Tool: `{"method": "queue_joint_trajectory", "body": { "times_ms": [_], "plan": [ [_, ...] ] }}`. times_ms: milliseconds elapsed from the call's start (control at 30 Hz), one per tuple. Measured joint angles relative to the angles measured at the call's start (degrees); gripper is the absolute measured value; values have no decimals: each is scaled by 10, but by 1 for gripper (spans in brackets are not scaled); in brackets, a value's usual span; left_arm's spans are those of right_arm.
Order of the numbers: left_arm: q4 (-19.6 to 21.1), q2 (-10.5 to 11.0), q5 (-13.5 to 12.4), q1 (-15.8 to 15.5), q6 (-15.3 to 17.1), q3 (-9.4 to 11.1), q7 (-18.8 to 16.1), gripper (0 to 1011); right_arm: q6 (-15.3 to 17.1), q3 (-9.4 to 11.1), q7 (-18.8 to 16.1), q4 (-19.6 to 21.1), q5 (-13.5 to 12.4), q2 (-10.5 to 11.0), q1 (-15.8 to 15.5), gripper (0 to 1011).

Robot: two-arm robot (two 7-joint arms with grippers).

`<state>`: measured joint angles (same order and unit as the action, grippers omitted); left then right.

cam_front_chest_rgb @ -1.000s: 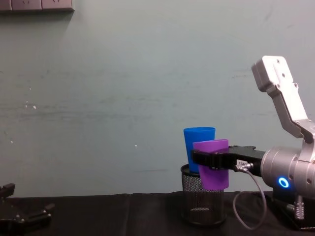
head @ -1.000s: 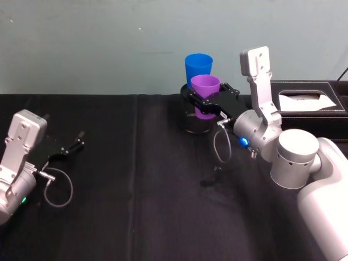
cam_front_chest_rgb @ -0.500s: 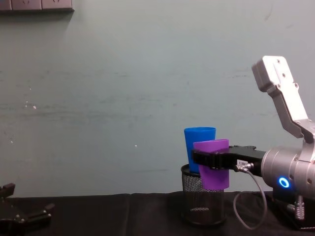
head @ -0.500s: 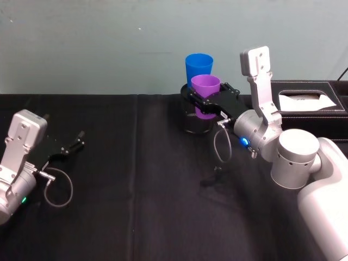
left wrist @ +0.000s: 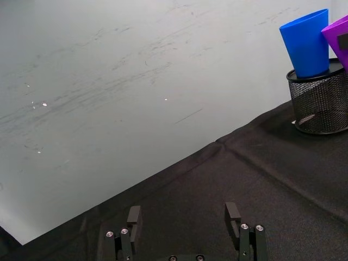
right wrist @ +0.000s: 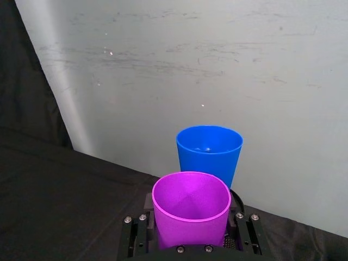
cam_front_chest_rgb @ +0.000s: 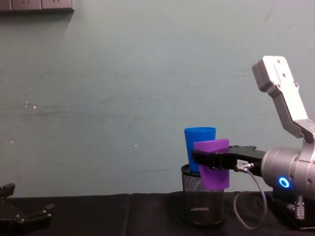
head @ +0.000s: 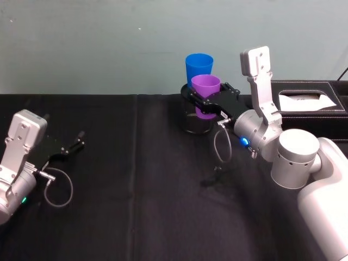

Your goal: Pick up one cup with a gripper and tap it against the other cup.

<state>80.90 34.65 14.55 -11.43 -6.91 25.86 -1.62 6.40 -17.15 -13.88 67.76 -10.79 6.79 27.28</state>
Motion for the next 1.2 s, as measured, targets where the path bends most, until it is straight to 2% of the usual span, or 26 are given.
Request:
{"method": "queue_joint_trajectory", "body": {
  "times_ms": [1200],
  "plan": [
    [0, 0, 0, 0, 0, 0, 0, 1000, 0, 0, 0, 0, 0, 0, 0, 723]
  ]
}}
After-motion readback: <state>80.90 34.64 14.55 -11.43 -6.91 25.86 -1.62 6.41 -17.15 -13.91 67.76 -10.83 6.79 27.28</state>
